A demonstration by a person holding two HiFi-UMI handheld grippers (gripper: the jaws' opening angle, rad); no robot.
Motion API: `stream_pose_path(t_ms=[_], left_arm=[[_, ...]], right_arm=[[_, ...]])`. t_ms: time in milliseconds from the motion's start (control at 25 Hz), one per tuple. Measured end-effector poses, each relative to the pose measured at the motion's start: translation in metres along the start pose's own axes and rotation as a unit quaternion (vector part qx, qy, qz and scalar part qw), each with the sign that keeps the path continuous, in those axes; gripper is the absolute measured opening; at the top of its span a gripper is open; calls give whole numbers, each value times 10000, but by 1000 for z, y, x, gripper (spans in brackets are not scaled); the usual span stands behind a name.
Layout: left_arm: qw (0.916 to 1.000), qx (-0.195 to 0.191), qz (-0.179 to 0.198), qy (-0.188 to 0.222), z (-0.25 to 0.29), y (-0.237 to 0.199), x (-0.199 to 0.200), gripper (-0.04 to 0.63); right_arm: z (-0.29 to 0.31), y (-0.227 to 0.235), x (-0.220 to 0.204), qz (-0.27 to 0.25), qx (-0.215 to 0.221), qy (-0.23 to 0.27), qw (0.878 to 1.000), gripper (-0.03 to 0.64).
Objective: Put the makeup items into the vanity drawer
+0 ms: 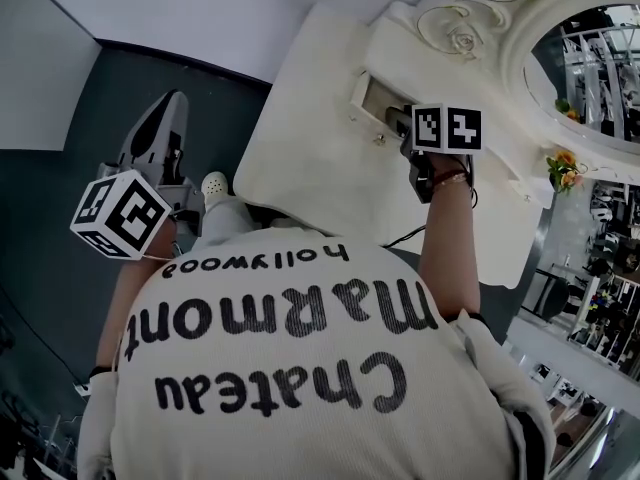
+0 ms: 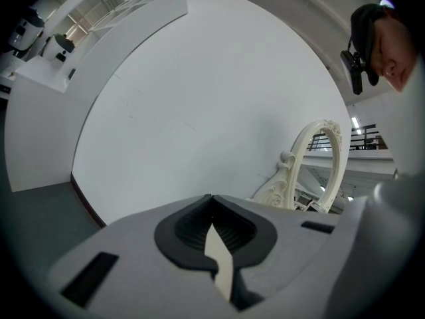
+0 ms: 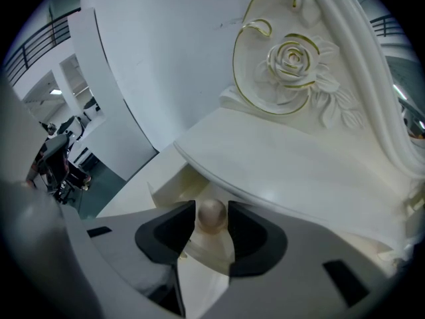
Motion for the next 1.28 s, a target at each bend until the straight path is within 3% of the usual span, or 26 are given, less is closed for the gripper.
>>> stream_pose_path(t_ms=[720,960,1280], left_arm=[[9998,-180,77,-15,7,16,0,9],[9988,-449,159,-122,21,39,-5,9],[9957,-828,349,-239,40,76,-14,9]], right_arm=[[-25,-1,5,-85,-64,407,9991,172],[-53,-15,13,-225,-274,1180,9924,144],[-98,-13,7,135,-304,2336,9718,68]])
Point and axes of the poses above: the fingertips, and each gripper's own axes: z forward along the fingers, y to its right, x out of its top, the point moved 6 cm from there along -z, backward along the fingers, and after that the axes turned 1 degree about y, right-handed, at the moved point
